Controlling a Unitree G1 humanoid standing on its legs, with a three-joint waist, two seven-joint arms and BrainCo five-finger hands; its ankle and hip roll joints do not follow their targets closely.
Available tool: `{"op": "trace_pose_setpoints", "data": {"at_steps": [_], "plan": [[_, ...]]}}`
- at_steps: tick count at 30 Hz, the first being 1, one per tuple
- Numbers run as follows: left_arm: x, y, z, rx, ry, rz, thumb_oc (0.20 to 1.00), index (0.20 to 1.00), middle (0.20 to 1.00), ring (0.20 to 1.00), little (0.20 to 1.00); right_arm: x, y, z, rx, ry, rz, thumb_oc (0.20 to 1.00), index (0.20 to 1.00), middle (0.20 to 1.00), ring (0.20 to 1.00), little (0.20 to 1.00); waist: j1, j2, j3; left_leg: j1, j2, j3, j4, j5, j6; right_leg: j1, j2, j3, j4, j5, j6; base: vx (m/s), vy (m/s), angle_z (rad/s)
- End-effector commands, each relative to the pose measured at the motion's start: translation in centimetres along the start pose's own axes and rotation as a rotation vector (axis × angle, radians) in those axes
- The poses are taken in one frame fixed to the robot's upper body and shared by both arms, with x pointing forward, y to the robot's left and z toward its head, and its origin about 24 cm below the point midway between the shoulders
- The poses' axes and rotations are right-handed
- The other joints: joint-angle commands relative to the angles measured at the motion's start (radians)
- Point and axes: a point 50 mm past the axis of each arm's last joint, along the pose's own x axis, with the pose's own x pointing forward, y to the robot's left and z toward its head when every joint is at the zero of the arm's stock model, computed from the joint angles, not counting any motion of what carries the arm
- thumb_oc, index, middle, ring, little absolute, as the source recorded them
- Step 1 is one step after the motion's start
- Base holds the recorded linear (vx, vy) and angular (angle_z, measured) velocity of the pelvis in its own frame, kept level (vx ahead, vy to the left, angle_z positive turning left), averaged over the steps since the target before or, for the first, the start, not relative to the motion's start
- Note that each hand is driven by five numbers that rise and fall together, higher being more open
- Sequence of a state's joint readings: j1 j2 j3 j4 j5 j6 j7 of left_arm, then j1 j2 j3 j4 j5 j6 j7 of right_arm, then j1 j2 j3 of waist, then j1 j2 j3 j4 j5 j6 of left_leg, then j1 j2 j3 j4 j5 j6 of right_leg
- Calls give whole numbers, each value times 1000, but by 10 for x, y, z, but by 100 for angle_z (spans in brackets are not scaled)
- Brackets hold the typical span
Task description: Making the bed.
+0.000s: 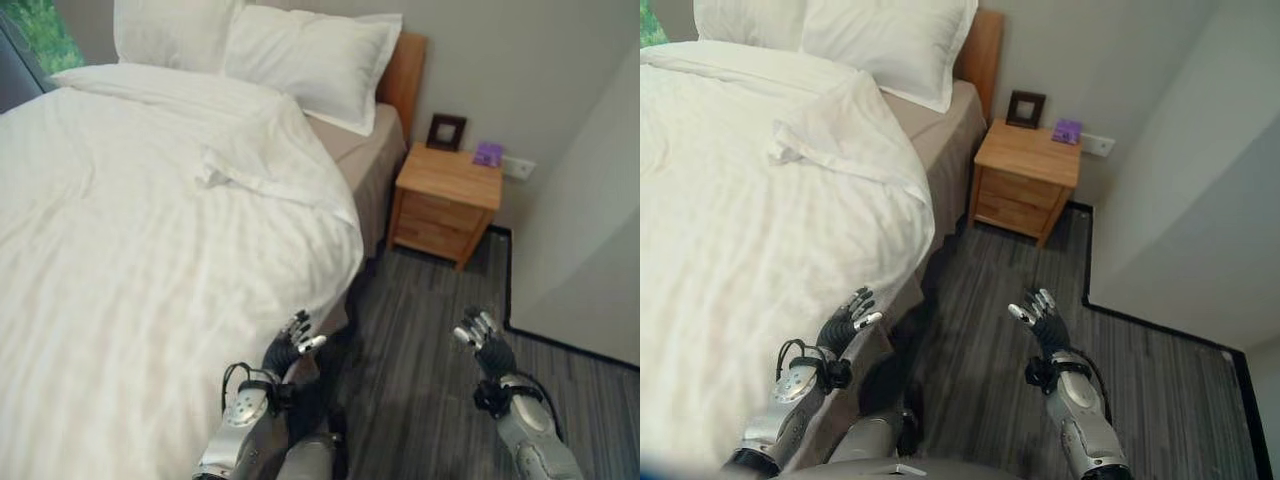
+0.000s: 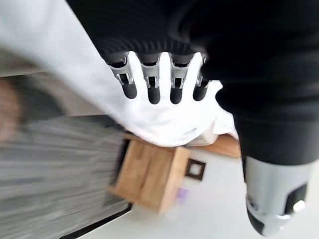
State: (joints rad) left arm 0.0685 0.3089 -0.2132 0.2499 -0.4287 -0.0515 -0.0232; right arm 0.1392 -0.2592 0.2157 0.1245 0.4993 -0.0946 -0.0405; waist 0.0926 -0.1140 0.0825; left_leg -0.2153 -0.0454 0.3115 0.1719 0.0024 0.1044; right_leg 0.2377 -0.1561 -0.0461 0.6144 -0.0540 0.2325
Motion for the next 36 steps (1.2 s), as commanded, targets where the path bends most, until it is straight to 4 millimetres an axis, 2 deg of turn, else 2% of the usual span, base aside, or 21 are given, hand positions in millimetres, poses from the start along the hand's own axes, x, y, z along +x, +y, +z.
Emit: {"op": "trace_pose_setpoints", "data": {"at_steps": [1,3,4,7,8,9,13,15,16,17,18,19,20,22,23,24,25,26,29,31,36], "plan": [[8,-19,27,-2,-131,-65,1000,1000,1000,1000,1000,11,11,29,42,-151,49,1000,1000,1000,1000,1000,13,43,14,129,37,-34,-117,41,-25,-205,10,-97,127,272,-24,526,172,26],[9,-14,34,50,-148,-63,1000,1000,1000,1000,1000,15,15,29,35,-146,56,1000,1000,1000,1000,1000,-8,73,30,214,41,-71,-140,12,-11,-336,-45,-145,188,207,-60,649,72,25],[11,-13,41,73,-171,-74,1000,1000,1000,1000,1000,16,15,31,74,-152,55,1000,1000,1000,1000,1000,-24,84,41,275,37,-126,-159,-5,-19,-388,-87,-163,85,140,-88,593,-42,17],[10,-12,43,55,-182,-80,1000,1000,1000,1000,1000,16,10,32,87,-156,37,1000,1000,1000,1000,1000,-32,85,45,312,37,-190,-157,-36,-41,-409,-111,-146,-74,121,-91,483,-172,93],[11,-12,44,55,-186,-81,1000,1000,1000,1000,1000,16,8,31,80,-154,30,1000,1000,1000,1000,1000,-39,79,45,324,40,-226,-151,-54,-56,-410,-110,-109,-212,137,-86,694,-405,180],[12,-13,45,52,-194,-76,1000,1000,1000,1000,1000,15,4,33,29,-160,21,1000,1000,1000,1000,1000,-55,68,42,350,49,-310,-154,-87,-87,-396,-102,17,-464,163,-59,729,-440,147],[16,-20,45,44,-197,-112,1000,1000,1000,1000,1000,6,-4,34,-31,-156,22,1000,1000,1000,1000,1000,-85,34,24,357,78,-515,-113,-120,-133,-396,-95,373,-596,205,19,576,-447,176],[16,-23,43,51,-188,-134,1000,1000,1000,1000,1000,0,-6,34,-19,-159,25,1000,1000,1000,1000,1000,-94,22,22,351,112,-628,-90,-125,-156,-376,-80,444,-520,202,23,317,-461,193],[16,-22,43,51,-189,-133,1000,1000,1000,1000,1000,0,-6,34,-19,-159,25,1000,1000,1000,1000,1000,-98,20,19,345,110,-632,-92,-121,-158,-382,-82,442,-518,203,23,245,-469,263],[16,-22,42,52,-179,-139,1000,1000,1000,1000,1000,0,-9,34,6,-163,18,1000,1000,1000,1000,1000,-100,16,18,346,144,-686,-92,-105,-182,-366,-62,452,-487,160,18,225,-613,234],[15,-24,38,56,-158,-153,1000,1000,1000,1000,1000,-1,-13,34,46,-168,-1,1000,1000,1000,1000,1000,-97,10,18,329,193,-715,-67,-80,-204,-350,-43,402,-473,75,0,298,-1031,213],[12,-22,35,53,-152,-135,1000,1000,1000,1000,1000,-1,-17,34,17,-160,7,1000,1000,1000,1000,1000,-92,10,32,260,249,-714,36,56,-204,-313,-11,337,-497,58,-28,158,-791,151],[12,-22,35,53,-153,-135,1000,1000,1000,1000,1000,-1,-17,34,17,-161,7,1000,1000,1000,1000,1000,-96,10,29,254,248,-718,34,62,-205,-316,-12,335,-500,63,-28,69,-604,155],[11,-22,32,1,-144,-112,1000,1000,1000,1000,1000,0,-23,45,-13,-193,-8,1000,1000,1000,1000,1000,-93,-5,63,138,266,-584,167,152,-128,-278,11,266,-507,58,-71,-38,-507,114],[12,-23,30,-13,-130,-115,1000,1000,1000,1000,1000,0,-27,47,-13,-201,-19,1000,1000,1000,1000,1000,-99,-13,74,104,280,-493,207,137,-112,-267,20,232,-511,50,-95,-75,-428,63],[12,-23,30,-13,-130,-115,1000,1000,1000,1000,1000,0,-27,47,-13,-202,-18,1000,1000,1000,1000,1000,-99,-13,70,98,280,-493,204,141,-113,-273,20,233,-512,54,-95,-90,-509,105],[12,-27,27,-10,-120,-131,1000,1000,1000,1000,1000,-2,-37,45,-47,-185,-70,1000,1000,1000,1000,1000,-110,-16,70,90,301,-328,217,111,-134,-252,28,150,-527,43,-122,-64,-477,146],[14,-30,29,7,-131,-152,1000,1000,1000,1000,1000,-6,-47,42,-42,-172,-124,1000,1000,1000,1000,1000,-121,-8,59,101,258,-234,169,74,-149,-228,26,87,-549,37,-125,-62,-553,152],[14,-33,24,3,-111,-167,1000,1000,1000,1000,1000,-14,-52,33,20,-155,-172,1000,1000,1000,1000,1000,-140,20,36,126,183,-78,19,34,-137,-222,44,14,-571,34,-123,-20,-186,89],[14,-35,19,17,-92,-176,1000,1000,1000,1000,1000,-16,-51,27,13,-134,-173,1000,1000,1000,1000,1000,-141,43,26,171,145,-74,-110,45,-137,-217,55,-22,-578,24,-121,2,-18,95],[14,-35,20,60,-85,-187,1000,1000,1000,1000,1000,-16,-41,21,73,-133,-173,1000,1000,1000,1000,1000,-170,70,-3,227,112,-131,-217,55,-141,-208,54,-58,-614,38,-108,11,43,29]]}}
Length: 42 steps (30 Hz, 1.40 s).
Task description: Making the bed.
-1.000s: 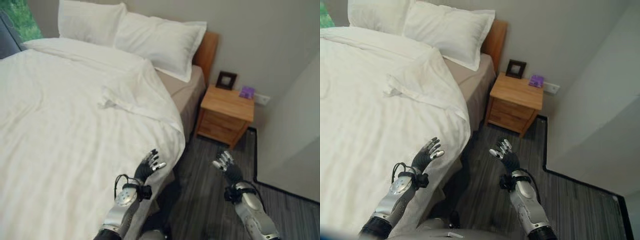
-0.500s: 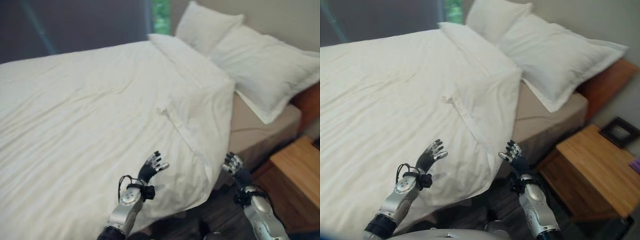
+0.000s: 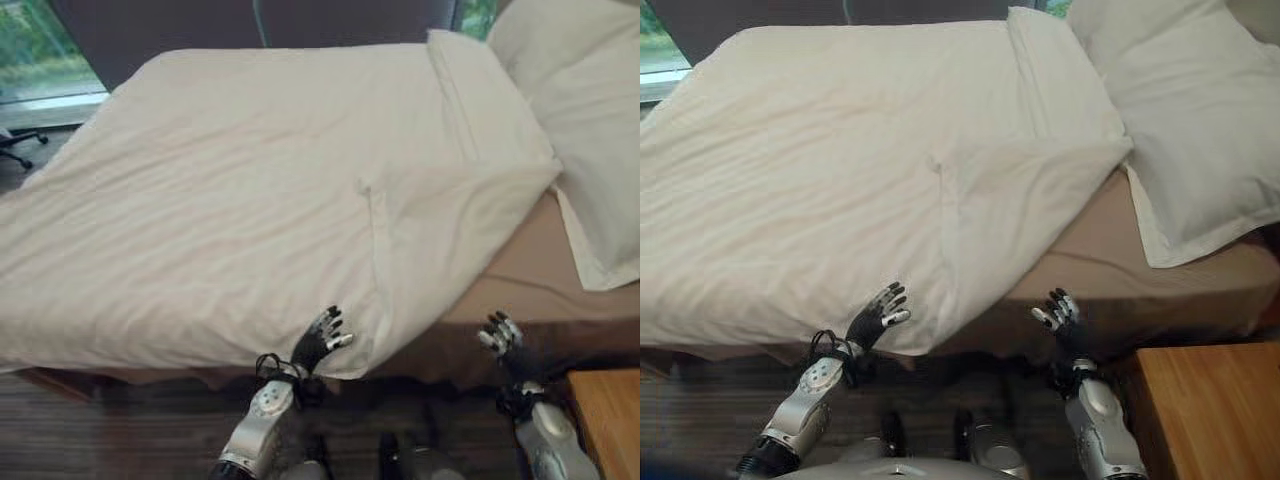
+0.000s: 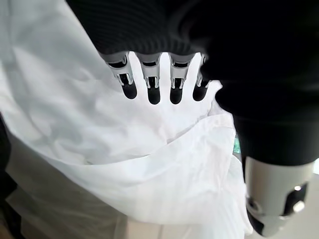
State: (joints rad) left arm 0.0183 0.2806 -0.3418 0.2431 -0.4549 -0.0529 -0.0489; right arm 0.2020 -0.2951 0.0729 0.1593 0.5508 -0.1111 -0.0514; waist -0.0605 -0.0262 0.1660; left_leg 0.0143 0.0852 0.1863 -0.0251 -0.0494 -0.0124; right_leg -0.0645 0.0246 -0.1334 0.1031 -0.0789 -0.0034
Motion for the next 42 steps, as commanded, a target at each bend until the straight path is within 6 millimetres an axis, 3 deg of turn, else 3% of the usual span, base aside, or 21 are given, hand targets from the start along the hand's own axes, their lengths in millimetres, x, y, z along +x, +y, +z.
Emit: {"op": "trace_pose_setpoints", "data": {"at_steps": [1,5,10,11,13,16,17,19,20,21,22,24,25,27,28,29,33,35,38,39,42], "plan": [[2,8,18,85,-73,-14,1000,1000,1000,1000,1000,-1,10,20,56,-123,29,1000,1000,1000,1000,1000,-16,-14,-88,8,-23,-13,-24,103,-20,97,-129,31,-97,62,128,42,83,28],[-5,22,16,64,-67,56,1000,1000,1000,1000,1000,2,21,21,82,-125,65,1000,1000,1000,1000,1000,-3,-15,-74,30,-29,-4,-20,86,-10,95,-139,52,-70,60,128,-4,84,-16],[-11,27,13,46,-68,85,1000,1000,1000,1000,1000,-1,12,24,-7,-139,38,1000,1000,1000,1000,1000,2,-23,-67,39,-36,-3,-11,69,1,93,-144,61,-53,61,135,11,59,-11],[-11,27,15,44,-76,85,1000,1000,1000,1000,1000,-1,10,26,-17,-147,30,1000,1000,1000,1000,1000,1,-23,-63,43,-37,-1,-17,66,4,80,-143,66,-27,58,139,-66,74,-3],[-9,30,23,47,-110,99,1000,1000,1000,1000,1000,3,13,34,-44,-188,37,1000,1000,1000,1000,1000,10,-18,-29,39,-21,32,-8,57,14,-22,-141,51,142,65,170,-122,49,-23],[-3,32,36,79,-149,85,1000,1000,1000,1000,1000,5,17,40,-22,-222,44,1000,1000,1000,1000,1000,-11,-17,-9,25,-7,6,25,54,11,-61,-105,151,248,76,192,-24,-53,-42],[-2,33,42,91,-171,80,1000,1000,1000,1000,1000,6,18,42,-17,-234,46,1000,1000,1000,1000,1000,-13,-16,-12,24,0,-1,29,53,5,-53,-119,167,222,72,182,57,-149,-8],[-4,39,52,108,-206,100,1000,1000,1000,1000,1000,7,21,45,-15,-251,54,1000,1000,1000,1000,1000,2,-7,-22,29,33,13,29,54,-13,-33,-203,122,154,85,166,65,-228,-2],[-6,45,58,107,-228,117,1000,1000,1000,1000,1000,9,22,47,-27,-260,63,1000,1000,1000,1000,1000,11,-6,-28,43,50,26,21,53,-29,-32,-255,81,88,110,167,57,-185,-11],[-6,45,58,107,-227,117,1000,1000,1000,1000,1000,9,23,47,-26,-260,63,1000,1000,1000,1000,1000,9,-6,-26,46,51,24,19,52,-30,-24,-255,77,79,113,168,134,-322,-23],[-14,61,70,105,-289,189,1000,1000,1000,1000,1000,10,26,55,-87,-287,91,1000,1000,1000,1000,1000,14,-11,-37,77,73,44,1,50,-57,-25,-289,42,-13,153,185,154,-318,-53],[-24,78,81,54,-372,315,1000,1000,1000,1000,1000,9,34,65,-129,-334,142,1000,1000,1000,1000,1000,10,-20,-43,101,105,62,-11,49,-83,-23,-269,43,-78,152,199,153,-403,-63],[-27,82,80,15,-385,340,1000,1000,1000,1000,1000,7,36,65,-107,-336,154,1000,1000,1000,1000,1000,15,-21,-45,85,124,46,8,77,-97,-10,-255,58,-70,132,201,102,-441,-25],[-36,96,73,-59,-403,432,1000,1000,1000,1000,1000,6,38,61,-78,-328,189,1000,1000,1000,1000,1000,10,-21,-48,66,195,12,56,141,-130,6,-195,87,-60,96,167,101,-475,24],[-34,94,71,-80,-402,431,1000,1000,1000,1000,1000,6,35,60,-79,-323,182,1000,1000,1000,1000,1000,12,-20,-44,42,212,5,107,179,-131,25,-181,80,-69,86,149,94,-576,42],[-29,90,70,-97,-407,450,1000,1000,1000,1000,1000,5,25,60,-114,-318,149,1000,1000,1000,1000,1000,6,-25,-19,-39,248,-6,289,268,-114,75,-156,41,-83,78,95,48,-402,18],[-29,87,66,-126,-399,433,1000,1000,1000,1000,1000,4,15,62,-137,-313,119,1000,1000,1000,1000,1000,1,-38,-5,-96,259,17,415,260,-92,117,-139,25,-97,61,57,56,-281,43],[-31,83,59,-150,-387,442,1000,1000,1000,1000,1000,3,7,66,-168,-314,90,1000,1000,1000,1000,1000,19,-44,-15,-150,143,-13,413,212,-83,140,-140,32,-114,55,55,149,-159,6],[-29,81,52,-167,-358,443,1000,1000,1000,1000,1000,2,2,66,-133,-322,49,1000,1000,1000,1000,1000,24,-37,-33,-144,82,45,242,173,-72,155,-130,22,-126,43,69,168,-21,7],[-28,79,52,-159,-354,442,1000,1000,1000,1000,1000,2,1,65,-123,-324,31,1000,1000,1000,1000,1000,27,-25,-36,-133,52,38,139,183,-72,155,-122,21,-122,35,73,138,72,5],[-24,78,55,-129,-354,444,1000,1000,1000,1000,1000,2,3,61,-135,-309,22,1000,1000,1000,1000,1000,16,-9,-47,-75,25,-12,56,163,-61,152,-117,21,-97,17,86,127,92,-11]]}}
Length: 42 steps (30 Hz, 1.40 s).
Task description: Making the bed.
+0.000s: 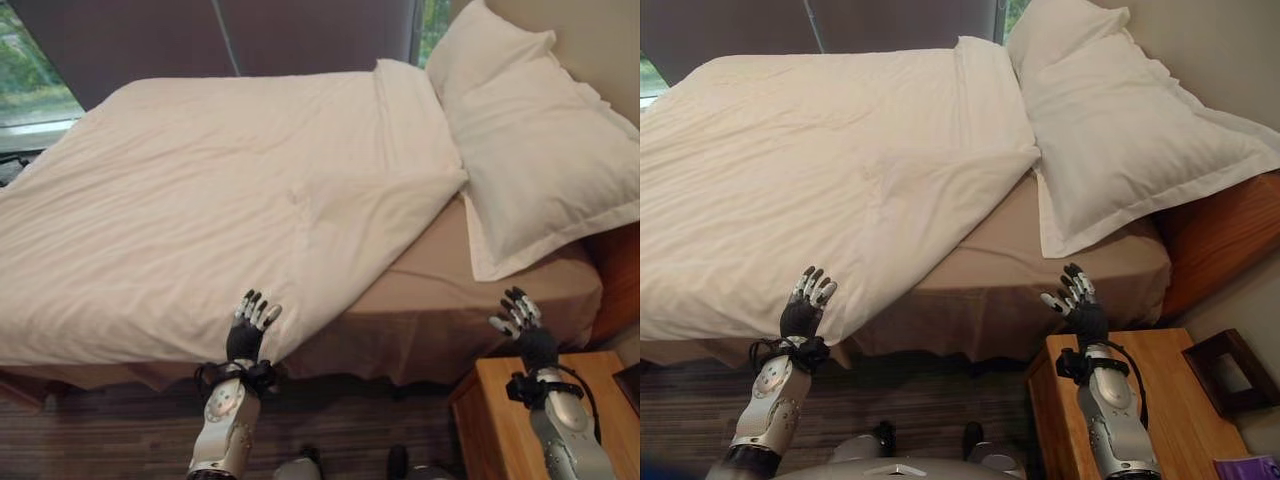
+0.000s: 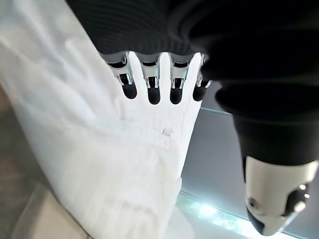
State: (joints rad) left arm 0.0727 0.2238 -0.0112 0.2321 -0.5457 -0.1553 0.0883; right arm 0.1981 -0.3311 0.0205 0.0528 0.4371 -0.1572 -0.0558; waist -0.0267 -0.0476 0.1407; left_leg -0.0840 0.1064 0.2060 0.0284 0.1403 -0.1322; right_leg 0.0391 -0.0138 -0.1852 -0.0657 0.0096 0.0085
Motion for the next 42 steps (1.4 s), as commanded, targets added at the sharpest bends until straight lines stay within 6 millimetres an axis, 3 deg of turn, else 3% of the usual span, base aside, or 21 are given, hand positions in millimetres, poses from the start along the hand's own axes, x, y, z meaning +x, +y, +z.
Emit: {"op": "trace_pose_setpoints", "data": {"at_steps": [1,6,7,8,9,13,17,20,23,27,28,32,34,35,39,42], "plan": [[14,-3,38,71,-167,-36,1000,1000,1000,1000,1000,5,2,24,-7,-139,-14,1000,1000,1000,1000,1000,-24,17,-28,36,-8,-44,-14,-31,62,47,-81,77,76,-71,76,93,74,-15],[23,13,65,207,-264,46,1000,1000,1000,1000,1000,-4,-1,14,21,-109,-49,1000,1000,1000,1000,1000,-46,29,-61,113,-33,-20,-100,-49,78,62,-102,94,60,-69,93,169,142,-6],[35,22,96,403,-346,122,1000,1000,1000,1000,1000,-12,-4,5,19,-68,-57,1000,1000,1000,1000,1000,-65,37,-70,128,-41,1,-114,-60,83,54,-111,114,57,-65,104,100,121,-25],[36,22,96,404,-347,122,1000,1000,1000,1000,1000,-12,-3,5,20,-68,-57,1000,1000,1000,1000,1000,-63,36,-69,128,-41,2,-114,-61,84,53,-111,115,57,-65,104,140,169,-24],[44,24,111,507,-368,130,1000,1000,1000,1000,1000,-13,-5,4,1,-55,-52,1000,1000,1000,1000,1000,-74,39,-69,137,-45,11,-116,-69,85,54,-115,121,56,-65,111,66,95,-21],[76,25,193,828,-500,202,1000,1000,1000,1000,1000,-17,-7,2,-15,-32,-7,1000,1000,1000,1000,1000,-111,46,-68,128,-50,36,-116,-84,88,26,-121,151,40,-36,135,34,97,-21],[99,0,279,1034,-602,248,1000,1000,1000,1000,1000,-19,0,2,-3,-28,65,1000,1000,1000,1000,1000,-149,49,-50,81,-51,58,-116,-79,86,-30,-125,173,22,5,159,-56,64,-25],[103,-26,321,1113,-669,255,1000,1000,1000,1000,1000,-19,6,3,19,-34,95,1000,1000,1000,1000,1000,-162,46,-40,35,-48,69,-116,-67,81,-80,-123,181,4,40,169,-72,37,-6],[106,-32,342,1015,-665,280,1000,1000,1000,1000,1000,-20,11,2,23,-22,130,1000,1000,1000,1000,1000,-184,43,-23,7,-49,83,-116,-63,78,-112,-126,194,-9,64,179,-33,68,-14],[108,-23,358,1062,-580,364,1000,1000,1000,1000,1000,-21,8,-2,46,0,105,1000,1000,1000,1000,1000,-213,37,-2,-17,-48,102,-116,-62,75,-147,-125,210,-10,78,187,-29,74,-24],[105,-24,370,1009,-587,403,1000,1000,1000,1000,1000,-23,7,-4,62,12,98,1000,1000,1000,1000,1000,-234,30,18,-43,-46,112,-116,-60,74,-178,-123,221,-10,91,191,-58,63,-22],[96,-8,386,974,-568,498,1000,1000,1000,1000,1000,-24,7,-5,31,32,125,1000,1000,1000,1000,1000,-264,7,41,-84,-36,133,-116,-54,69,-232,-118,236,-12,118,199,-47,37,-15],[82,9,405,958,-571,593,1000,1000,1000,1000,1000,-30,-3,-5,-21,50,118,1000,1000,1000,1000,1000,-294,-21,53,-123,-29,156,-116,-53,66,-281,-109,258,-17,144,204,38,56,-15],[76,13,413,970,-576,626,1000,1000,1000,1000,1000,-34,-7,-10,-9,73,99,1000,1000,1000,1000,1000,-305,-27,53,-137,-28,159,-116,-82,59,-301,-107,270,-22,137,215,101,87,-11],[66,5,429,1002,-657,629,1000,1000,1000,1000,1000,-32,-11,-5,-22,55,104,1000,1000,1000,1000,1000,-323,-47,82,-200,-30,167,-116,-72,58,-368,-108,278,-22,157,222,-24,53,-15],[63,9,432,1022,-649,672,1000,1000,1000,1000,1000,-23,-9,6,-5,-5,111,1000,1000,1000,1000,1000,-340,-60,108,-300,-28,170,-116,-57,52,-458,-104,276,-22,176,227,-108,-3,-11]]}}
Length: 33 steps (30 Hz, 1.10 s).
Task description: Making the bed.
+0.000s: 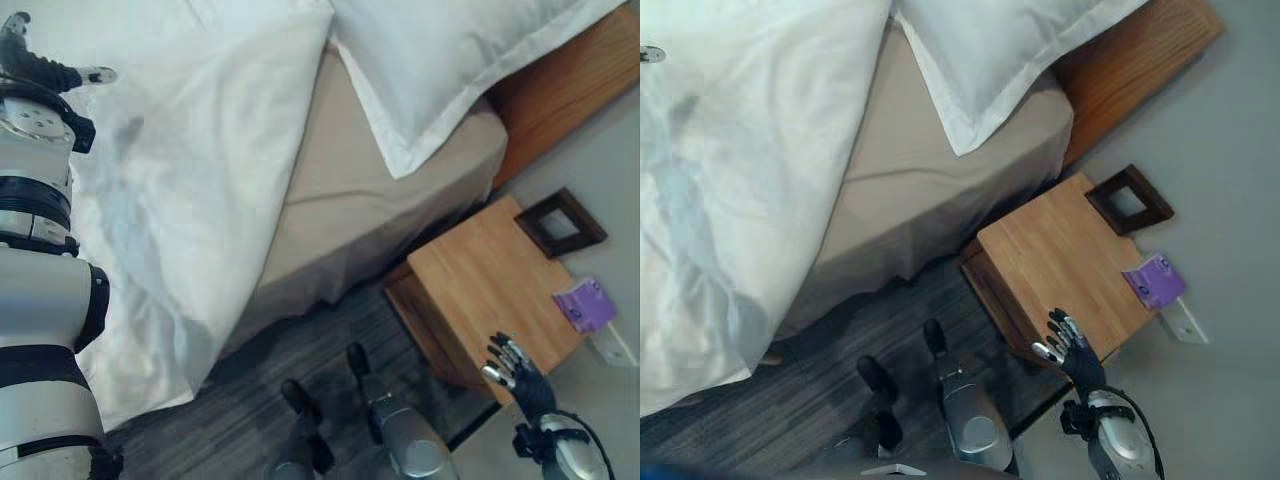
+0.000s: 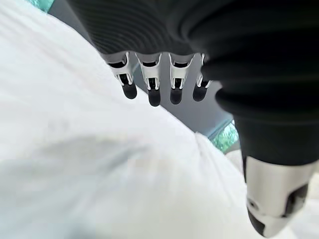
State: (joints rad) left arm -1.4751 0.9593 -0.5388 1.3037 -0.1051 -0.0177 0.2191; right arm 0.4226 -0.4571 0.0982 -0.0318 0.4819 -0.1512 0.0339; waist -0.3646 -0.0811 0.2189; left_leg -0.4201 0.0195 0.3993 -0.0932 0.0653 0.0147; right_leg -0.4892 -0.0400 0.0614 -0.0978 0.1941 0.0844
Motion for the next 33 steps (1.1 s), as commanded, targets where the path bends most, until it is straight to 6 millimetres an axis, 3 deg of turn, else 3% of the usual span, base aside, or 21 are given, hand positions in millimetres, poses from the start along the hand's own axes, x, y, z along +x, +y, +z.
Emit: {"op": "trace_pose_setpoints", "data": {"at_steps": [1,6,7,8,12,18,20,23,24,26,30,31,32,33], "plan": [[7,40,23,26,-72,131,1000,1000,1000,1000,1000,23,-2,36,60,-202,-19,1000,1000,1000,1000,1000,-3,-27,36,5,61,-23,6,23,-96,43,-78,25,11,-8,154,-92,-11,-6],[6,44,18,-40,-62,144,1000,1000,1000,1000,1000,30,12,40,98,-234,19,1000,1000,1000,1000,1000,-2,-38,61,-136,69,-35,6,39,-99,-93,-67,23,11,10,159,-26,2,1],[6,40,16,-27,-66,124,529,529,529,529,529,29,16,38,100,-226,36,1000,1000,1000,1000,1000,0,-41,64,-148,70,-37,6,39,-100,-105,-67,21,11,12,160,0,0,0],[5,37,13,-10,-66,106,206,206,206,206,206,28,18,36,97,-220,48,1000,1000,1000,1000,1000,1,-43,67,-153,70,-38,6,38,-100,-113,-66,20,11,13,161,31,28,-6],[2,16,7,2,-79,20,200,200,200,200,200,24,21,30,87,-185,84,1000,1000,1000,1000,1000,10,-43,63,-154,69,-47,6,37,-100,-119,-64,18,11,11,161,16,7,-2],[-5,2,47,-269,-275,-13,200,200,200,200,200,19,17,24,86,-155,101,1000,1000,1000,1000,1000,36,-18,42,-93,60,-55,6,19,-104,-76,-68,2,11,-6,157,7,3,0],[-17,-9,60,-364,-381,-52,200,200,200,200,200,18,14,21,88,-141,89,1000,1000,1000,1000,1000,59,2,41,-56,51,-60,6,14,-104,-38,-76,-10,11,-15,154,48,24,-6],[-44,-34,68,-372,-525,-185,200,200,200,200,200,18,9,17,71,-116,68,1000,1000,1000,1000,1000,95,30,43,11,34,-69,6,3,-103,33,-90,-28,11,-30,149,40,28,-2],[-44,-34,68,-372,-524,-185,200,200,200,200,200,18,9,17,70,-116,69,1000,1000,1000,1000,1000,94,31,43,11,34,-69,6,3,-103,34,-90,-28,11,-30,149,-54,-34,11],[-82,-71,68,-474,-603,-393,200,200,200,200,200,21,8,11,68,-95,41,1000,1000,1000,1000,1000,121,41,51,53,27,-67,6,29,-96,78,-98,-42,11,-18,133,-53,-51,12],[-151,-117,77,-374,-781,-764,200,200,200,200,200,24,3,10,75,-87,-11,1000,1000,1000,1000,1000,138,48,56,106,25,-80,6,24,-93,134,-103,-58,11,-33,126,3,-9,11],[-151,-117,76,-373,-781,-764,200,200,200,200,200,24,3,10,75,-87,-11,1000,1000,1000,1000,1000,138,47,57,107,25,-80,6,24,-93,135,-103,-58,11,-33,126,-7,-15,21],[-179,-135,79,-390,-814,-933,200,200,200,200,200,24,3,10,79,-88,-15,1000,1000,1000,1000,1000,138,46,55,125,28,-80,6,21,-90,152,-103,-58,11,-38,124,-15,-11,14],[-191,-145,78,-428,-808,-1006,200,200,200,200,200,23,4,9,79,-84,-13,1000,1000,1000,1000,1000,136,43,56,130,28,-80,6,21,-90,157,-103,-58,11,-39,124,-21,-10,6]]}}
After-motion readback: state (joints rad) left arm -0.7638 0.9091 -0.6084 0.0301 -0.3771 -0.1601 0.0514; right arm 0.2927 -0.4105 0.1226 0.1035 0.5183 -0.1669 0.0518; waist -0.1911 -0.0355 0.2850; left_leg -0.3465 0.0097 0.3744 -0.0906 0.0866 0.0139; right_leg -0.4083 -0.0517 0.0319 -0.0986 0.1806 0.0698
